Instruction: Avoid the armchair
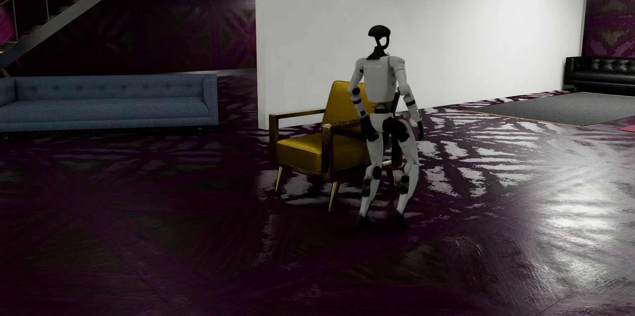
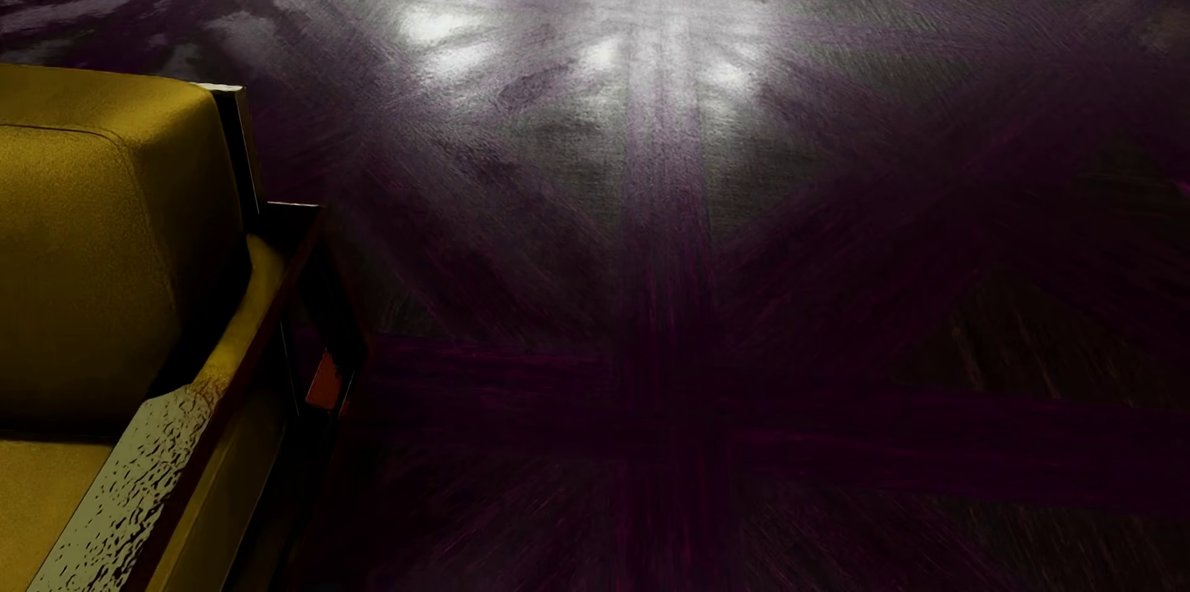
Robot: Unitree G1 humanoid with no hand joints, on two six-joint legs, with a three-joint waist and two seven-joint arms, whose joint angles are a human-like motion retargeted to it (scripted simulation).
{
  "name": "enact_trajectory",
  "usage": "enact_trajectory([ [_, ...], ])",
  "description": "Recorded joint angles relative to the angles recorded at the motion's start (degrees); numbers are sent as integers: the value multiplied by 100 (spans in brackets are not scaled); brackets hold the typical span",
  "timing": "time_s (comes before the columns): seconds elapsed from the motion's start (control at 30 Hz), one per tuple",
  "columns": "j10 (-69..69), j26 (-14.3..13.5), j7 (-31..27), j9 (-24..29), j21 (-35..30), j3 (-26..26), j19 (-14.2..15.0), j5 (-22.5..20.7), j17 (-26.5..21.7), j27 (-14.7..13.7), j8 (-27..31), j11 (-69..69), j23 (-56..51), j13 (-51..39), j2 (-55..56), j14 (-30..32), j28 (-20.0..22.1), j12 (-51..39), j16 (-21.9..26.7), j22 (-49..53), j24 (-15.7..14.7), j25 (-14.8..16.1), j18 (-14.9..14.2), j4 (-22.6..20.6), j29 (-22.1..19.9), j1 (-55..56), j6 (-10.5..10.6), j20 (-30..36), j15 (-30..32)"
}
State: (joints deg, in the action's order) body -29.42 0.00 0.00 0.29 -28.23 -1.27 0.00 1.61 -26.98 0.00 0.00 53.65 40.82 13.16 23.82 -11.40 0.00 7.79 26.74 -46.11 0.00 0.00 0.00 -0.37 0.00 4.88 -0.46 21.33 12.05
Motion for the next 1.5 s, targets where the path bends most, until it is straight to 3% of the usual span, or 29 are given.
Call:
enact_trajectory([
  [0.2,-68,0,0,-14,26,-524,0,82,92,0,0,-2580,627,348,393,-820,0,106,-77,-248,0,0,0,53,0,-830,151,206,-1519],
  [0.3,-119,0,0,-172,-73,-596,0,167,230,0,0,-2997,932,653,462,-1255,0,388,-181,-568,0,0,0,64,0,-1160,105,437,-2238],
  [0.37,-39,0,0,-322,-163,-669,0,116,340,0,0,-2916,1070,866,508,-1501,0,667,-234,-844,0,0,0,186,0,-1487,69,596,-1718],
  [0.43,68,0,0,-513,-242,-624,0,5,430,0,0,-2409,1139,1006,869,-1493,0,934,-305,-1103,0,0,0,383,0,-1757,79,677,-400],
  [0.5,43,0,0,-502,-228,-501,0,-209,460,0,0,-1620,1163,973,1156,-848,0,1161,-453,-1314,0,0,0,629,0,-2001,210,531,-158],
  [0.63,-1140,0,0,-576,146,-559,0,-327,381,0,0,-1527,755,715,754,2246,0,1083,-480,-1399,0,0,0,956,0,-1183,185,590,-720],
  [0.7,-2239,0,0,-482,340,-371,0,-467,205,0,0,-1732,481,487,387,2953,0,813,-419,-1117,0,0,0,992,0,-465,141,218,-908],
  [0.73,-2818,0,0,-390,401,-274,0,-502,78,0,0,-1854,392,318,180,2637,0,656,-373,-896,0,0,0,947,0,-99,96,-3,-1011],
  [0.83,-3758,0,0,-44,628,261,0,-552,-296,0,0,-2092,359,-296,-316,288,0,102,-191,-250,0,0,0,731,0,733,-106,-502,-1260],
  [0.9,-3260,0,0,98,844,550,0,-492,-464,0,0,-2229,428,-660,-539,-223,0,-173,-67,82,0,0,0,608,0,1136,-263,-626,-1412],
  [1.0,-1659,0,0,151,1071,671,0,-407,-586,0,0,-2464,306,-983,-831,52,0,-302,41,323,0,0,0,357,0,1392,-391,-584,-1619],
  [1.1,-485,0,0,17,1011,828,0,-418,-589,0,0,-2562,-25,-1010,-994,449,0,-183,-14,122,0,0,0,229,0,1190,-359,-418,-1826],
  [1.2,-37,0,0,-264,821,760,0,-539,-499,0,0,-2511,-120,-906,-975,322,0,159,-239,-456,0,0,0,390,0,761,-116,-447,-2034],
  [1.3,386,0,0,-445,729,219,0,-601,-354,0,0,-2613,199,-629,-1152,148,0,355,-410,-1268,0,0,0,486,0,395,172,-16,-2245],
  [1.4,412,0,0,-559,503,-144,0,-576,-36,0,0,-2772,1100,-214,-1441,232,0,428,-456,-1695,0,0,0,478,0,354,239,269,-2525],
  [1.5,359,0,0,-591,13,-52,0,-559,330,0,0,-2830,1887,134,-1607,183,0,380,-458,-1359,0,0,0,480,0,366,254,117,-2761],
])
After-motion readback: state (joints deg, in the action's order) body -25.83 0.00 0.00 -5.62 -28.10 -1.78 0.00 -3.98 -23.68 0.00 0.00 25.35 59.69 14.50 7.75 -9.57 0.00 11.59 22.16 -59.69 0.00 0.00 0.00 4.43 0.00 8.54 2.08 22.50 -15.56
